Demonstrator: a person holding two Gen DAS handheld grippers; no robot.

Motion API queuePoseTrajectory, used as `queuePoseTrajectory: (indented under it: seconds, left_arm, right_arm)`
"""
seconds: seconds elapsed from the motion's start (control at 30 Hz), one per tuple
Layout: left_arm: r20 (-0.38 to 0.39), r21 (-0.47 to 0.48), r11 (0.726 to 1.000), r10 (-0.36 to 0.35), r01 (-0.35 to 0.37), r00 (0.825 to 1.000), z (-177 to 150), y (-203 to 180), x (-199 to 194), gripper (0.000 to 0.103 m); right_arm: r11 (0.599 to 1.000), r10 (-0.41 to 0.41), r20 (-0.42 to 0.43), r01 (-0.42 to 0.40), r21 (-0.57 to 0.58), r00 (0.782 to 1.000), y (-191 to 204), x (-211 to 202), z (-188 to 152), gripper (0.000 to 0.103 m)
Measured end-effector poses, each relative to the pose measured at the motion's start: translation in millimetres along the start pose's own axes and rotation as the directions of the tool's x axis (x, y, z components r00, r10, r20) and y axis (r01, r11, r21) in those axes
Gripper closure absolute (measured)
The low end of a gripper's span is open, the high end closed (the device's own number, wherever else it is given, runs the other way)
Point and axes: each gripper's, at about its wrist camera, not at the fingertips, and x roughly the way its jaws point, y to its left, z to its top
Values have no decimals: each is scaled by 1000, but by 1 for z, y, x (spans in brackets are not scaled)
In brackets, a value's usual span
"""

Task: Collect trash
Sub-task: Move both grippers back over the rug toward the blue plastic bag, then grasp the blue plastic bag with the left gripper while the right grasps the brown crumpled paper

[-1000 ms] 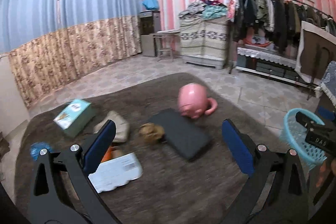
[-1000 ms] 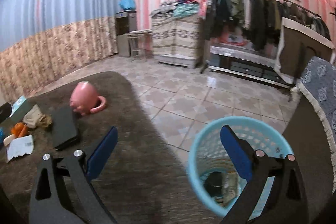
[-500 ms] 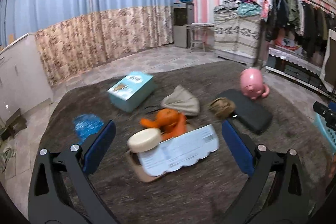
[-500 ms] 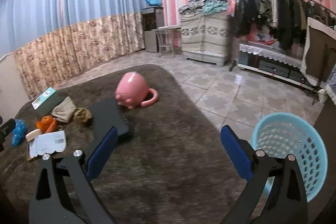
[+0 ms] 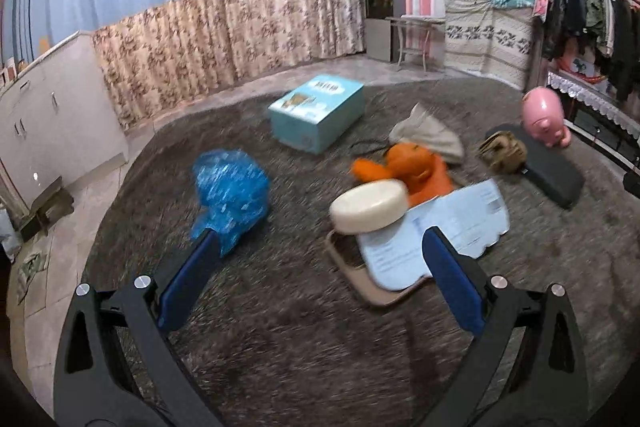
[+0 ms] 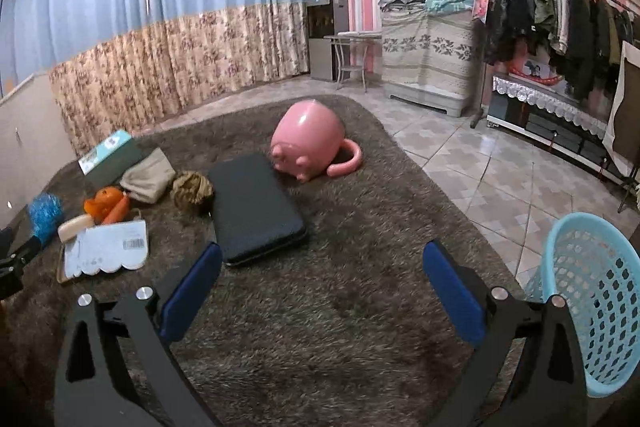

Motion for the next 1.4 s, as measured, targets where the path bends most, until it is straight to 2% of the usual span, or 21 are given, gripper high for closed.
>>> queuePoseTrajectory:
  seconds: [0.2, 0.3, 0.4, 0.57, 0.67, 0.73, 0.77, 0.83, 1.0, 1.1, 1.3, 1.4]
  left_arm:
    - [-44, -18, 999, 44, -45, 998, -6, 26, 14, 6]
    - [-60, -74, 996, 53, -58, 997, -2, 44, 20, 6]
    - [-53, -121, 990, 71, -77, 996, 3, 60, 27, 6]
    - [-53, -120, 986, 108, -113, 993, 15, 72, 48, 6]
    - [-59, -108, 987, 113, -119, 992, 20, 73, 63, 14]
    - [-88, -95, 991, 80, -89, 993, 23, 71, 77, 34]
    - [-103, -90, 993, 68, -77, 992, 24, 71, 82, 39]
    - [-121, -85, 996, 32, -43, 992, 26, 69, 92, 60]
    - [-90, -113, 993, 20, -30, 996, 33, 73, 94, 65]
    - [-62, -151, 988, 30, -39, 998, 36, 81, 95, 65]
    - [-68, -194, 981, 13, -26, 998, 31, 86, 99, 65]
    - [-62, -192, 981, 4, -16, 998, 30, 84, 99, 65]
  right_arm:
    - [1000, 9, -28, -9, -11, 1000, 6, 9, -1, 4]
    - [1000, 6, -42, -7, -29, 999, 10, 13, -3, 4]
    - [999, 3, -47, -5, -40, 999, 13, 15, -4, 4]
    - [998, -3, -50, 0, -57, 999, 17, 20, -6, 4]
    - [999, 4, -50, -7, -52, 999, 18, 23, -6, 4]
    - [999, 19, -53, -22, -43, 998, 21, 28, -3, 4]
    - [999, 31, -49, -33, -42, 998, 24, 30, -1, 4]
    - [998, 40, -43, -42, -43, 998, 31, 35, 5, 4]
    - [990, 101, -37, -104, -91, 994, 64, 49, 19, 5]
    - [985, 93, -58, -100, -137, 994, 88, 65, 24, 5]
    - [973, 72, -104, -93, -214, 992, 126, 101, 32, 6]
    - [966, 82, -125, -109, -233, 989, 138, 111, 36, 15]
